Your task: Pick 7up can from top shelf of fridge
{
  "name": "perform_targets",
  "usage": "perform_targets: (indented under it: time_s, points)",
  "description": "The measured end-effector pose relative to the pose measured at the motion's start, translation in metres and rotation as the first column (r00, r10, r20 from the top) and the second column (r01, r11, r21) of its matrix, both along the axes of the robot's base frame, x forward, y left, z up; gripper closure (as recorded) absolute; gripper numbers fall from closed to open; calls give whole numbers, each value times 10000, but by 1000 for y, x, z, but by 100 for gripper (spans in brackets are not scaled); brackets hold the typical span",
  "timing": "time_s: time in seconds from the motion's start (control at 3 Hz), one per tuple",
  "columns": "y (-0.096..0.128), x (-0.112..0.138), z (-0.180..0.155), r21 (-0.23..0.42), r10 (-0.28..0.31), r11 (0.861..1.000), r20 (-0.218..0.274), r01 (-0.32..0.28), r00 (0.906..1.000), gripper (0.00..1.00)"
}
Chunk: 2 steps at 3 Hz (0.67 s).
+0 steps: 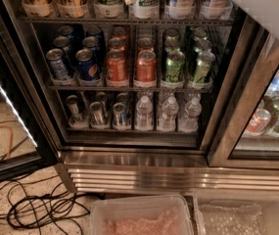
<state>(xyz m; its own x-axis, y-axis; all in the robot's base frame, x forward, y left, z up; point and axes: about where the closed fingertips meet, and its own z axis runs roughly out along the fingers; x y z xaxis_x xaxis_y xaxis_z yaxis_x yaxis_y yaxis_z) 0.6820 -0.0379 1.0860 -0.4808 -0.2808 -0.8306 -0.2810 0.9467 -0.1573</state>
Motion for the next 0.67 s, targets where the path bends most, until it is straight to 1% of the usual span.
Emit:
perform_targets:
  time_s: [0.33, 0.67]
  points:
    - [3, 11, 1, 66, 24, 10000, 88, -24, 10000, 27]
    - [-3, 27, 0, -91, -183, 9998, 302, 186, 9994, 24]
